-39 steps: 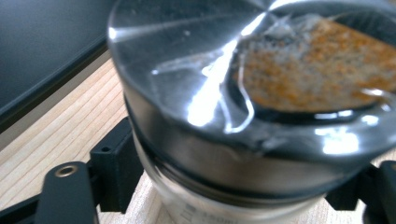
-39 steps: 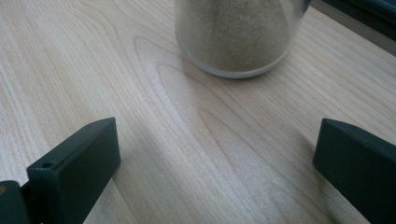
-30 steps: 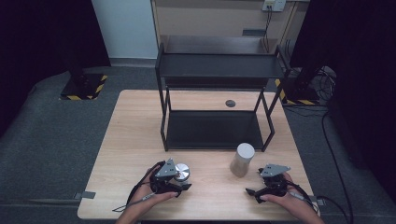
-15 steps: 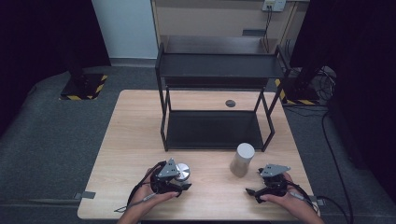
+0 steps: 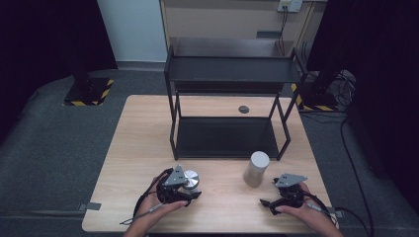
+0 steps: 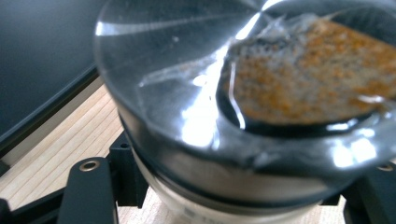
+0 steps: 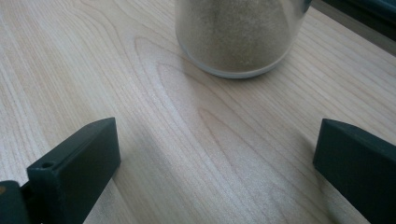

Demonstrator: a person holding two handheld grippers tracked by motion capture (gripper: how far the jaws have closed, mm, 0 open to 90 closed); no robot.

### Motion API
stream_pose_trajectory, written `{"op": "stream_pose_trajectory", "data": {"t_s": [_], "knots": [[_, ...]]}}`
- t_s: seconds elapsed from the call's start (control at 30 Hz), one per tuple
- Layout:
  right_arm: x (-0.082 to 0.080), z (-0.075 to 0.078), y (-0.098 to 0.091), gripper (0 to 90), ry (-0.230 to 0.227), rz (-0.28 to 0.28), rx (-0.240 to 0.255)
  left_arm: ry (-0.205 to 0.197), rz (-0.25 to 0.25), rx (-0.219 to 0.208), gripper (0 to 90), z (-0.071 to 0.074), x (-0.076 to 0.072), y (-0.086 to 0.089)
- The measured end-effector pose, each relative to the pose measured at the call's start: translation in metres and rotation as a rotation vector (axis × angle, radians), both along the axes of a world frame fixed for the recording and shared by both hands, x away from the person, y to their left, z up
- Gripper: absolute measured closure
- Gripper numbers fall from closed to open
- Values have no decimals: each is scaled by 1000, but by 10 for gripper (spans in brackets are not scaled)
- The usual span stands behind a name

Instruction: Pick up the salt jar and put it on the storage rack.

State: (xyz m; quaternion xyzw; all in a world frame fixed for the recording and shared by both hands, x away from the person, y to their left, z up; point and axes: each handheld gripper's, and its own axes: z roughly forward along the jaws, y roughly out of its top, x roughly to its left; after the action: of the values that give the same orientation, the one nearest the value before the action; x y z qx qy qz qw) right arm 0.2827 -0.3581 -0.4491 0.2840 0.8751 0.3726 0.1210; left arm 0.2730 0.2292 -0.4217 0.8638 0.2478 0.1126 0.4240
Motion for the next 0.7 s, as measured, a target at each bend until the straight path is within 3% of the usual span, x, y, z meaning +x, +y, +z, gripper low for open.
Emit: {"op": "stream_pose_trajectory", "data": {"t_s": [0.7], "knots": [[3,0,-1,15,1,15,0,16,50,17,298,9,-1,-6]]}}
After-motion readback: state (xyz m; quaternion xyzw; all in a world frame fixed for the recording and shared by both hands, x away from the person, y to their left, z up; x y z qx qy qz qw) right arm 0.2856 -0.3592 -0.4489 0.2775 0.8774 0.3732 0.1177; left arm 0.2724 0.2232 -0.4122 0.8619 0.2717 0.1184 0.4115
